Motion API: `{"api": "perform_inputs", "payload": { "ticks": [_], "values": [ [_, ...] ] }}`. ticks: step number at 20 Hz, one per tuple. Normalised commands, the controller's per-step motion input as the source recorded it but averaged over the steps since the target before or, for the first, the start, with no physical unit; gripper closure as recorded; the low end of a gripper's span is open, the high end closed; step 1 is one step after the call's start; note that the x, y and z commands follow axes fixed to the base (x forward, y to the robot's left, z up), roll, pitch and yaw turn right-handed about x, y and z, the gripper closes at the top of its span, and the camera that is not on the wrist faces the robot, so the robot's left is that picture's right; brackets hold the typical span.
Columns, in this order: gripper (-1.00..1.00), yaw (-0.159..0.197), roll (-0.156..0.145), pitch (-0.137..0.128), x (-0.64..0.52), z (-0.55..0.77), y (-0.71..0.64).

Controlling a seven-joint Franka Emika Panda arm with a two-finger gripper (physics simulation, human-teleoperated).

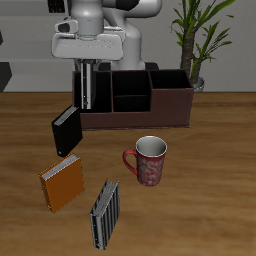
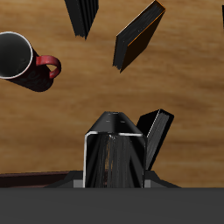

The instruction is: Place the left striped book into the back desk caddy's left compartment

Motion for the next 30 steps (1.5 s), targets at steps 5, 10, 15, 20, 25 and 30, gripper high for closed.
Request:
{"api": "perform_inputs", "payload": {
  "ticks": [5,10,15,20,25,30],
  "values": [
    [1.0,0.037,-0.058,-0.032,-0.32,-0.02,-0.22],
    [1.0,0.005,-0.007,-0.008,-0.43,-0.06,0.05],
    [1.0,-0.016,0.014,0.015,-0.33,-0.06,0.05],
    [1.0,-0.015,0.003,0.02,-0.41,-0.14,0.1],
    [1.0,-0.014,0.003,0.014,-0.31,-0.14,0.09],
    [1.0,-0.003,0.006,0.002,-0.2,-0.07,0.07]
  ]
}}
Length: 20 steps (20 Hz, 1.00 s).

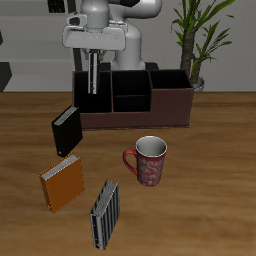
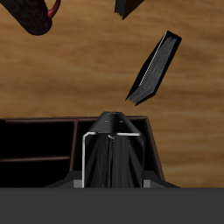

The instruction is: Place the left striped book into the back desk caddy's left compartment

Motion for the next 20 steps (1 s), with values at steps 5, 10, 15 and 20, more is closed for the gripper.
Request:
{"api": "perform_inputs", "payload": {
  "ticks": [5,10,15,20],
  "values": [
    [1.0,-0.024,-0.008,0.038,-0.08,-0.12,0.02],
    [1.0,-0.028,-0.017,0.033,-0.03,-0.04,0.0],
    [1.0,-0.028,-0.002,0.09,0.08,-0.16,-0.01],
    [1.0,0.002,0.007,0.027,0.05,-0.11,0.04]
  ]
}}
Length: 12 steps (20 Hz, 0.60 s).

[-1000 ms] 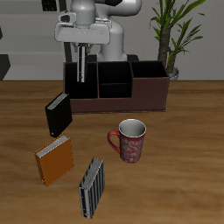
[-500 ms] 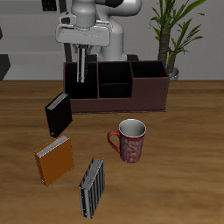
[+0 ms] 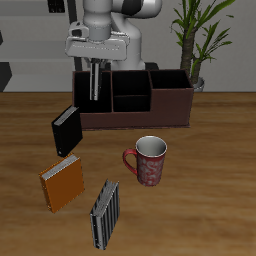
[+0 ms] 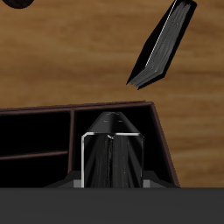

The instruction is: Place the left striped book into the back desk caddy's left compartment

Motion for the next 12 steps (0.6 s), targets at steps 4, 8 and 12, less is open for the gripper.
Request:
{"api": "perform_inputs", "payload": {
  "ticks": [4,8,12],
  "values": [
    [1.0,0.01,-0.001,0.019,0.07,-0.19,0.05],
    [1.0,-0.002,-0.005,0.038,0.02,-0.16,-0.02],
    [1.0,0.017,0.02,0.024,-0.02,-0.19,0.07]
  ]
}}
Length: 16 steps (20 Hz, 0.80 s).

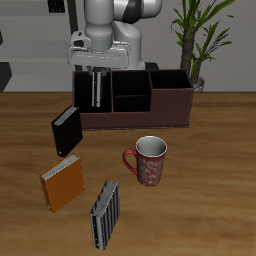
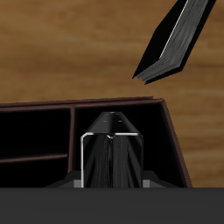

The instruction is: Place the left striped book into the back desk caddy's left compartment

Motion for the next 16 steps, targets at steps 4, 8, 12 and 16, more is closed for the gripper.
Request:
{"api": "perform_inputs", "payload": {
  "ticks": [4,8,12,16],
  "values": [
    [1.0,-0.001,0.006,0.029,0.0,-0.16,0.03],
    [1.0,-0.011,-0.003,0.004,0.01,-0.19,-0.02],
    [1.0,-0.008,0.007,-0.007,-0.02,-0.12,0.02],
    [1.0,-0.013,0.008,0.004,-0.02,-0.08,0.02]
  ]
}}
